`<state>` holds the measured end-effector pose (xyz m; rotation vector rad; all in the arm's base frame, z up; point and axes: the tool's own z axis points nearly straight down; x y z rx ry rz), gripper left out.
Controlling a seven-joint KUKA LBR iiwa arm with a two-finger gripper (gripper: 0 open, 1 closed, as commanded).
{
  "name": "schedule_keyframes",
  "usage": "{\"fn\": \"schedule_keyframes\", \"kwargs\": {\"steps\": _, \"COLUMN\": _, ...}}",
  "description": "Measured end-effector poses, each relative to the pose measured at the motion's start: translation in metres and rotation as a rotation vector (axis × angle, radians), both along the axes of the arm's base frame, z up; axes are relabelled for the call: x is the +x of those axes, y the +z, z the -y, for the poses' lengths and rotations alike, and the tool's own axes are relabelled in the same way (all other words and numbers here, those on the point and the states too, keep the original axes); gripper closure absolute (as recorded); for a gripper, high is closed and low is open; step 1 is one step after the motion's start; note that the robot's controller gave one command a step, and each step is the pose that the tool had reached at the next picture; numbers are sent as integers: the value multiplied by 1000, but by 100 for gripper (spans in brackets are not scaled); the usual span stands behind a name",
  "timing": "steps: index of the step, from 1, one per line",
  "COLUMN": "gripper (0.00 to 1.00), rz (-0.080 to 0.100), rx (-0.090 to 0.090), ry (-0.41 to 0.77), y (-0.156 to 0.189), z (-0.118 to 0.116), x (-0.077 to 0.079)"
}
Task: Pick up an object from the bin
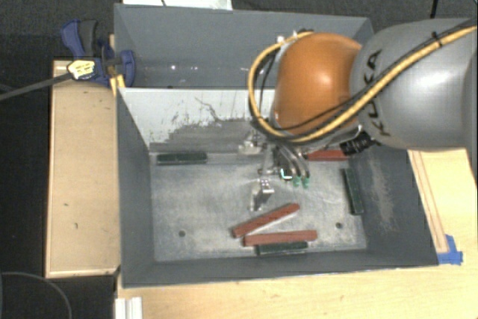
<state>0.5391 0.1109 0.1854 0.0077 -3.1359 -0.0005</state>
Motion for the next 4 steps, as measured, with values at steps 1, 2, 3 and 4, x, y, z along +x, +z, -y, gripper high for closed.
{"fn": "schedule_keyframes", "kwargs": {"steps": 1, "gripper": 0, "rz": 8, "rx": 1, "ry": -3, "y": 4, "z": 1, "x": 2}}
{"fn": "schedule_keyframes", "kwargs": {"steps": 2, "gripper": 0, "rz": 13, "rx": 2, "ry": 82, "y": -32, "z": 26, "x": -23}}
{"fn": "schedule_keyframes", "kwargs": {"steps": 3, "gripper": 100, "rz": -9, "rx": 1, "ry": 92, "y": -110, "z": 44, "x": -32}}
{"fn": "schedule_keyframes", "kwargs": {"steps": 4, "gripper": 100, "rz": -9, "rx": 1, "ry": 87, "y": -110, "z": 45, "x": -32}}
